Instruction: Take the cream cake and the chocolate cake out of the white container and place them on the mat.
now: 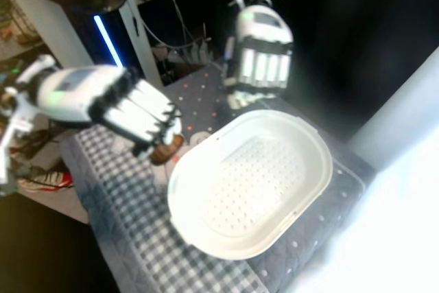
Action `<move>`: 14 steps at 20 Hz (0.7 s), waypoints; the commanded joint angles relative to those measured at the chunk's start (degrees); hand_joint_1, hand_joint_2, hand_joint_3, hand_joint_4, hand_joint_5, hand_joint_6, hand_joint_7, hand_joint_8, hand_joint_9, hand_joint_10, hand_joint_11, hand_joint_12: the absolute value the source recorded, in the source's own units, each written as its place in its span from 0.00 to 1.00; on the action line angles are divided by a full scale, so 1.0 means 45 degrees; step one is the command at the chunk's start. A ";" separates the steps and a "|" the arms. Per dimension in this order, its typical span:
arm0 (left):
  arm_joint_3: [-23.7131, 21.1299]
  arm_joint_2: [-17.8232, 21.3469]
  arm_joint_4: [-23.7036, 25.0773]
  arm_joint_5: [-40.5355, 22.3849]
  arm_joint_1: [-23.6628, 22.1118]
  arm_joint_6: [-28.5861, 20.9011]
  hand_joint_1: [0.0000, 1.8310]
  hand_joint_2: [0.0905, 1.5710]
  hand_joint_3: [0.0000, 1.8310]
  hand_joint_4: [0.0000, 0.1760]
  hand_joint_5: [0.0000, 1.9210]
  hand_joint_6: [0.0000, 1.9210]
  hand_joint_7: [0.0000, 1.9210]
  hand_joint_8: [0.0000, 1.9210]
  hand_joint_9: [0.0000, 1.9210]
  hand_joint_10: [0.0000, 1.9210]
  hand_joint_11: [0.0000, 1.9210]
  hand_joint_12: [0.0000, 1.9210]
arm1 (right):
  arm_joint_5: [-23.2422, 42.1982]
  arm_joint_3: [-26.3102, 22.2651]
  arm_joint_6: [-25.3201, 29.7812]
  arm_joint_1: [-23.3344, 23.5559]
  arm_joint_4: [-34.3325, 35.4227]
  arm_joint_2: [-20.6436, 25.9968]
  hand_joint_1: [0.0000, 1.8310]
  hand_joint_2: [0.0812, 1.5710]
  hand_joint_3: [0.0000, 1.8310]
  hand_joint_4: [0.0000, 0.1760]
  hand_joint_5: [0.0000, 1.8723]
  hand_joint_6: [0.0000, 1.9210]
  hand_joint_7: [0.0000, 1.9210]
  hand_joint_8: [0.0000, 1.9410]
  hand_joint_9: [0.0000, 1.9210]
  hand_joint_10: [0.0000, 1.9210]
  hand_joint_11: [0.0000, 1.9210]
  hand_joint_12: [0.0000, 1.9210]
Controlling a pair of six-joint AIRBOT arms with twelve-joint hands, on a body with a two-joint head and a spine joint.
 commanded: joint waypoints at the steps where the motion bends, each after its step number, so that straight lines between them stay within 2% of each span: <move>1: -0.0062 0.0050 0.0013 -0.1520 0.0057 -0.0178 0.73 0.76 0.00 0.00 0.35 0.69 0.39 0.65 0.44 0.73 0.40 0.67 | 0.1448 -0.0110 0.0402 -0.0107 -0.0300 -0.0053 0.76 0.70 0.00 0.00 0.50 0.48 0.59 0.46 0.39 0.74 0.30 0.88; 3: -0.0338 -0.0044 0.0064 -0.1256 0.0562 -0.0648 0.73 0.77 0.00 0.00 0.34 0.71 0.37 0.67 0.43 0.75 0.37 0.70 | 0.1557 -0.0265 0.1171 -0.0846 -0.0288 -0.0091 0.75 0.70 0.00 0.00 0.50 0.47 0.57 0.48 0.37 0.78 0.29 0.89; 4: -0.0421 -0.0104 0.0068 -0.1138 0.0749 -0.0771 0.73 0.77 0.00 0.00 0.34 0.70 0.38 0.67 0.43 0.76 0.38 0.73 | 0.1571 -0.0356 0.1334 -0.1103 -0.0203 -0.0106 0.76 0.70 0.00 0.00 0.49 0.49 0.58 0.46 0.39 0.73 0.27 0.84; 5: -0.0483 -0.0193 0.0068 -0.1021 0.1007 -0.0994 0.73 0.77 0.00 0.00 0.34 0.68 0.39 0.67 0.43 0.76 0.38 0.74 | 0.1571 -0.0470 0.1534 -0.1405 -0.0175 -0.0152 0.76 0.70 0.00 0.00 0.49 0.47 0.57 0.49 0.39 0.75 0.25 0.83; 6: -0.0481 -0.0277 0.0143 -0.0836 0.1311 -0.1484 0.73 0.76 0.00 0.00 0.35 0.68 0.41 0.64 0.42 0.76 0.37 0.74 | 0.1570 -0.0590 0.1775 -0.1771 -0.0119 -0.0227 0.74 0.74 0.00 0.00 0.46 0.47 0.48 0.68 0.32 0.83 0.32 0.94; 8: -0.0349 -0.0407 0.0688 -0.0393 0.1529 -0.2512 0.73 0.76 0.00 0.00 0.34 0.67 0.40 0.65 0.42 0.77 0.38 0.74 | 0.1566 -0.0689 0.2143 -0.2295 -0.0006 -0.0384 0.74 0.75 0.00 0.00 0.46 0.48 0.47 0.70 0.31 0.83 0.32 0.95; 9: -0.0253 -0.0515 0.0962 -0.0114 0.1535 -0.2965 0.73 0.76 0.00 0.00 0.34 0.67 0.40 0.66 0.42 0.76 0.38 0.74 | 0.1565 -0.0817 0.2154 -0.2566 0.0111 -0.0411 0.75 0.74 0.00 0.00 0.48 0.48 0.49 0.66 0.33 0.80 0.27 0.95; 10: -0.0183 -0.0644 0.1154 0.0121 0.1535 -0.3248 0.73 0.76 0.00 0.00 0.34 0.67 0.40 0.67 0.42 0.77 0.37 0.75 | 0.1565 -0.0948 0.2242 -0.2851 0.0190 -0.0414 0.71 0.69 0.00 0.00 0.55 0.39 0.54 0.59 0.37 0.79 0.25 0.96; 11: -0.0137 -0.0793 0.1255 0.0381 0.1535 -0.3334 0.73 0.77 0.00 0.00 0.33 0.67 0.41 0.68 0.39 0.80 0.34 0.79 | 0.1565 -0.0971 0.2769 -0.3183 0.0204 -0.0453 0.74 0.73 0.00 0.00 0.48 0.48 0.50 0.63 0.33 0.82 0.28 0.99; 13: -0.0088 -0.0948 0.1276 0.0572 0.1543 -0.3411 0.73 0.77 0.00 0.00 0.33 0.69 0.42 0.67 0.37 0.81 0.32 0.79 | 0.1565 -0.0882 0.3402 -0.3449 0.0166 -0.0549 0.75 0.73 0.00 0.00 0.49 0.47 0.50 0.62 0.34 0.81 0.31 0.97; 14: -0.0044 -0.1003 0.1278 0.0581 0.1583 -0.3560 0.65 0.78 0.00 0.00 0.34 0.71 0.43 0.69 0.37 0.63 0.31 0.79 | 0.1543 -0.0900 0.3420 -0.3489 0.0164 -0.0587 0.75 0.72 0.00 0.00 0.49 0.47 0.51 0.59 0.36 0.78 0.33 0.96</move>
